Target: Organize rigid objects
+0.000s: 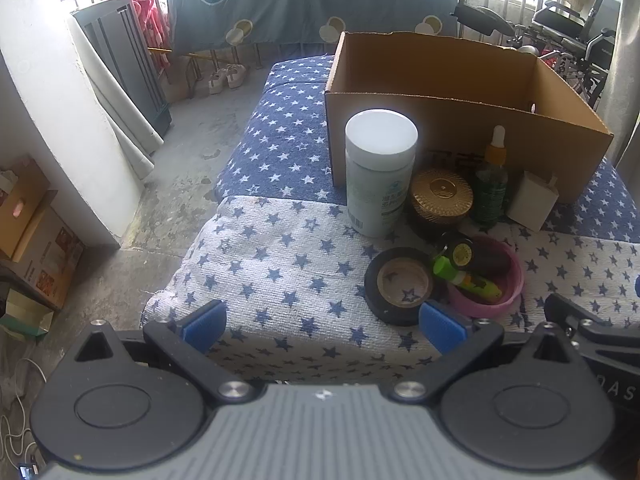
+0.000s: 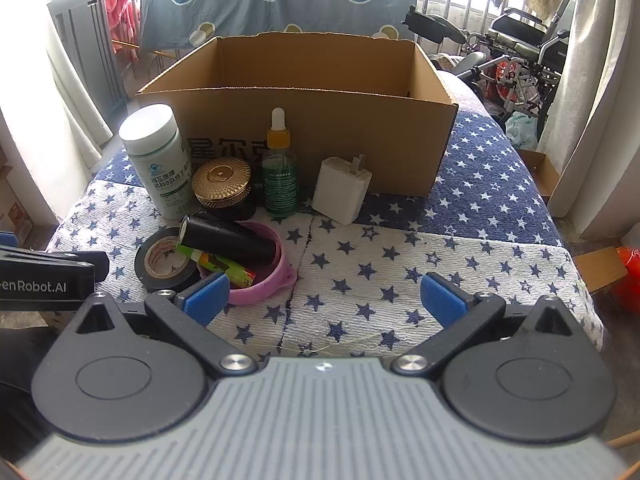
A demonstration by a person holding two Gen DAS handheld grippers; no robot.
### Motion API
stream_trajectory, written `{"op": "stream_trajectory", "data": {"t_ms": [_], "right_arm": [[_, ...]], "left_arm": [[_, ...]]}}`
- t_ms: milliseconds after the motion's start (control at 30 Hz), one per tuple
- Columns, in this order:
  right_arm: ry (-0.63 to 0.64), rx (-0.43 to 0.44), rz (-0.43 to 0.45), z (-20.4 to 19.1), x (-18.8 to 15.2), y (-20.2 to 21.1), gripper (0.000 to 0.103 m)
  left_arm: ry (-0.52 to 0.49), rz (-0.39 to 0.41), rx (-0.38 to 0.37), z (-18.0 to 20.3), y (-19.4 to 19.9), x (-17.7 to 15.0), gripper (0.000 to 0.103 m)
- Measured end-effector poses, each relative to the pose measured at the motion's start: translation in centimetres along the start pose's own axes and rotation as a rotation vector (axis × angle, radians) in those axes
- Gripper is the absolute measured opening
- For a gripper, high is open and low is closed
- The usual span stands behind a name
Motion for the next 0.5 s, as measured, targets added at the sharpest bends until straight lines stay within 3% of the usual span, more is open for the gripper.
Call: {"op": "stream_trajectory", "data": {"t_ms": [200,500], "right_arm": [[-0.025,0.052,0.039,0.9,0.0,0.5,0.102],[-0.045,0.175,0.123,4.0,0.8,0.7,0.102]], "left_arm": [[-0.004,0.006,-0.019,-0.1,-0.2,-0.1,0.103],[-0.064,0.124,-0.135,1.3,0.6,-0.2,0.103]]}}
Point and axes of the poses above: each gripper's, at about its wrist camera, not at the fingertips, and y roughly against the way its jaws point, z to its right, x to its top, the point moved 2 cm from there along -y, roughly the way its jaws point, and after that the axes turned 5 degrees about x, right-handed, at the moved point
